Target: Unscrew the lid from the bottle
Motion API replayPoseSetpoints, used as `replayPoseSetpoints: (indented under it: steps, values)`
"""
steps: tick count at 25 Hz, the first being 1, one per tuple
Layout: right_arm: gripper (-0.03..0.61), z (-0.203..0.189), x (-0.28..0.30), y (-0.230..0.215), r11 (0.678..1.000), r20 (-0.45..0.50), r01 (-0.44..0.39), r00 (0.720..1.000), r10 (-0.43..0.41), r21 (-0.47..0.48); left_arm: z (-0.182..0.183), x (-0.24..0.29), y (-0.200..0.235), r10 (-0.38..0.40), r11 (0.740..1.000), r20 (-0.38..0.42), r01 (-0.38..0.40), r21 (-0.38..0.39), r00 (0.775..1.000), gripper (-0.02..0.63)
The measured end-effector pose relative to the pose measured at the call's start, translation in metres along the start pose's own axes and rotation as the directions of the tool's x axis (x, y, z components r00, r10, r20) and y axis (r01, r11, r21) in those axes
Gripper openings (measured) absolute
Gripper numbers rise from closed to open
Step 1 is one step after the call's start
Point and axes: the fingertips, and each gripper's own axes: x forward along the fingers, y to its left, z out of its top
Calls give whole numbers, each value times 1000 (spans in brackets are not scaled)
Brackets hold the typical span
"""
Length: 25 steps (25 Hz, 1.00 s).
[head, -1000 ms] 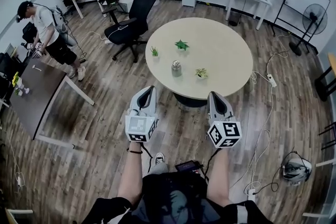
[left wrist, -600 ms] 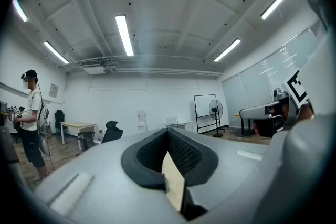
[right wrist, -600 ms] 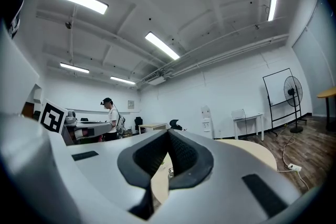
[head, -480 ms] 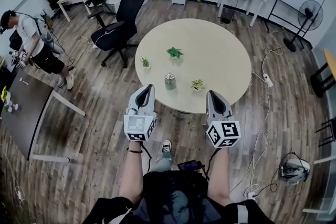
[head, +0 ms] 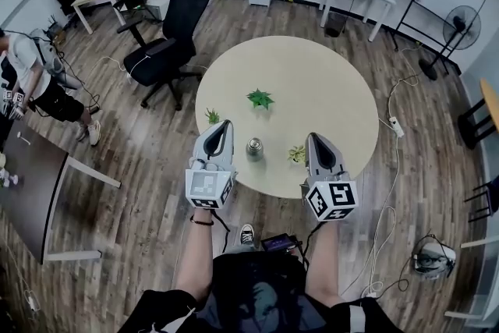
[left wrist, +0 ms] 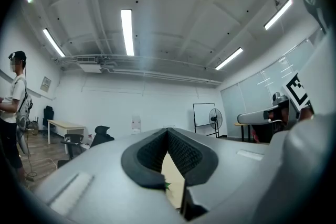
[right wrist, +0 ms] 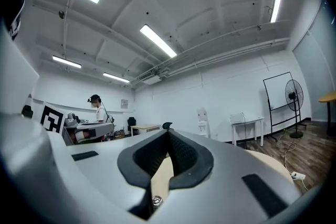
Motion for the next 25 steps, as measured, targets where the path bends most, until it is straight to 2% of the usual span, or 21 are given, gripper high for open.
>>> replayPoseSetpoints:
  steps: [10, 18, 22, 25]
  values:
    - [2, 15, 43, -27, 1000, 6, -24, 1000, 25, -17, 7, 49, -6, -12, 997, -5, 12, 78, 1000, 2]
    - [2, 14, 42, -49, 1000, 0, -25, 1000, 25, -15, -5, 62, -13, 12, 1000, -2, -12, 27, 1000, 5]
    - [2, 11, 43, -51, 999, -11, -36, 999, 35, -22, -5, 66, -17, 1, 1000, 30, -1, 10, 1000, 137]
    - [2, 7, 45, -54, 999, -17, -39, 999, 38, -29, -3, 71, -23, -29, 1000, 61, 29, 7, 998, 312]
